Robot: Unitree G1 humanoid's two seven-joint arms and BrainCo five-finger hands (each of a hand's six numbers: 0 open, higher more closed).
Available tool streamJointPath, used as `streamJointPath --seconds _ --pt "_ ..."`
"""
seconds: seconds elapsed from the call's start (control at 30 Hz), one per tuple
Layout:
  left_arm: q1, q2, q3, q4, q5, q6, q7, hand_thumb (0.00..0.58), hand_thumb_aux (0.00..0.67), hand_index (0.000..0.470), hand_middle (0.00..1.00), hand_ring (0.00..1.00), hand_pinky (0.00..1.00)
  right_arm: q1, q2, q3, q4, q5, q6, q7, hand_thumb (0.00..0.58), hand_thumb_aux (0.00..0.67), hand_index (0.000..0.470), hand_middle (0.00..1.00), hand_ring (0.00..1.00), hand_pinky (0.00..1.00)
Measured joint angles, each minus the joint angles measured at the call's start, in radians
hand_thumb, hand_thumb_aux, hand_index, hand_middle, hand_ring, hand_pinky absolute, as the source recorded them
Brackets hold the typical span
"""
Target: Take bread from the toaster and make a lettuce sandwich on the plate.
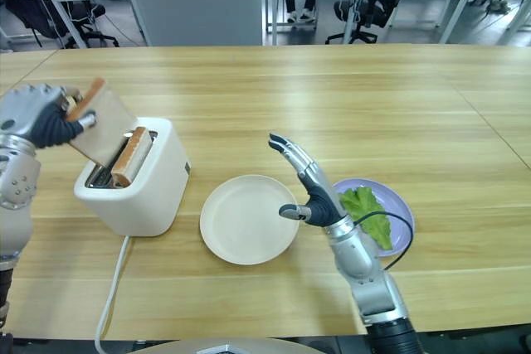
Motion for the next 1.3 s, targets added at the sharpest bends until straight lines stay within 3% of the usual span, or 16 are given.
streamJointPath --seconds 0.2,0.43,0.63,1.03,1.07,1.1,1.13,1.17,1.23,1.3 --pt "-0.094 -0.052 0.032 -0.117 -0.211 -0.031 -0.051 0.580 0.670 0.460 1.00 1.00 1.00 -0.039 -0.250 -0.157 0.137 -0.163 0.052 -0.085 0.000 0.000 0.000 0.00 0.00 0.00" --pt "-0.120 -0.134 -0.144 -0.170 -0.463 -0.047 -0.251 0.580 0.670 0.460 1.00 1.00 1.00 -0.044 -0.458 -0.135 0.464 -0.322 0.030 -0.242 0.000 0.000 0.000 0.00 0.00 0.00" --pt "-0.133 -0.157 -0.351 -0.080 -0.549 -0.150 -0.407 0.580 0.670 0.460 1.00 1.00 1.00 -0.064 -0.504 -0.030 0.699 -0.382 0.000 -0.338 0.000 0.000 0.000 0.00 0.00 0.00" --pt "-0.241 -0.300 -0.605 0.315 -0.526 -0.294 -0.514 0.580 0.670 0.460 1.00 1.00 1.00 -0.146 -0.528 0.110 0.903 -0.412 -0.027 -0.426 0.005 0.003 0.002 0.00 0.00 0.00" --pt "-0.255 -0.316 -0.614 0.358 -0.522 -0.308 -0.513 0.580 0.670 0.460 1.00 1.00 1.00 -0.155 -0.528 0.123 0.922 -0.415 -0.028 -0.430 0.096 0.058 0.040 0.00 0.00 0.00" --pt "-0.275 -0.339 -0.629 0.417 -0.511 -0.327 -0.509 0.580 0.670 0.460 1.00 1.00 1.00 -0.165 -0.527 0.135 0.939 -0.417 -0.028 -0.435 0.132 0.081 0.056 0.00 0.00 0.00" --pt "-0.285 -0.356 -0.642 0.459 -0.504 -0.339 -0.505 0.580 0.670 0.460 1.00 1.00 1.00 -0.170 -0.527 0.145 0.947 -0.419 -0.030 -0.437 0.275 0.184 0.126 0.00 0.00 0.00" --pt "-0.289 -0.368 -0.652 0.489 -0.496 -0.351 -0.502 0.580 0.670 0.460 1.00 1.00 1.00 -0.174 -0.527 0.153 0.956 -0.419 -0.031 -0.439 0.275 0.184 0.126 0.00 0.00 0.00" --pt "-0.294 -0.391 -0.673 0.564 -0.478 -0.376 -0.496 0.580 0.670 0.460 1.00 1.00 1.00 -0.183 -0.527 0.175 0.975 -0.419 -0.034 -0.444 0.445 0.347 0.238 0.00 0.00 0.00" --pt "-0.294 -0.403 -0.692 0.635 -0.456 -0.400 -0.490 0.580 0.670 0.460 1.00 1.00 1.00 -0.197 -0.528 0.189 0.987 -0.419 -0.040 -0.448 0.456 0.360 0.247 0.00 0.00 0.00"
